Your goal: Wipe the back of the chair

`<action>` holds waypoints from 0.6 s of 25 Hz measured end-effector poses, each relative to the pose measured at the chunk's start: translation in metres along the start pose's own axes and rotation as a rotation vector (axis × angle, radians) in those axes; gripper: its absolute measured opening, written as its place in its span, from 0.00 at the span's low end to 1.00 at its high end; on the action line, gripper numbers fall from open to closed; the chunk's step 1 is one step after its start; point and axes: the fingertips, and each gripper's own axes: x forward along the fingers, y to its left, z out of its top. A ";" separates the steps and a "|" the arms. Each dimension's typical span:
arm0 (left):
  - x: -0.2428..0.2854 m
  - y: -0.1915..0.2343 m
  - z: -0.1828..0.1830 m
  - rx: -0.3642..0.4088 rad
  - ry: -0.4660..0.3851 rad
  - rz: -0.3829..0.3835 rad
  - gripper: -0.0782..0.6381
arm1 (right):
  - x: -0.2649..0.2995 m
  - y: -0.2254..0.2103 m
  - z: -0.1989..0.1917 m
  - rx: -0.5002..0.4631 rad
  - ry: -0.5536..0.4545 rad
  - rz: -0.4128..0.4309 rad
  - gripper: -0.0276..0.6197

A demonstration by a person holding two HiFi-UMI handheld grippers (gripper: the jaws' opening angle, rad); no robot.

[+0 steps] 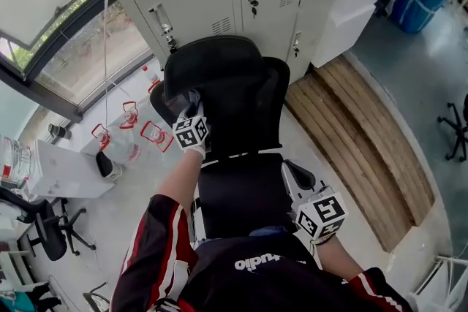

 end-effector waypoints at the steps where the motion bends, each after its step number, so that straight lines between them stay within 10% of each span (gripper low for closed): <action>1: 0.004 -0.008 0.000 0.004 0.003 -0.014 0.19 | -0.003 -0.003 0.000 0.004 -0.002 -0.009 0.07; 15: 0.069 -0.158 -0.021 0.050 0.050 -0.238 0.19 | -0.050 -0.062 -0.006 0.060 -0.036 -0.174 0.07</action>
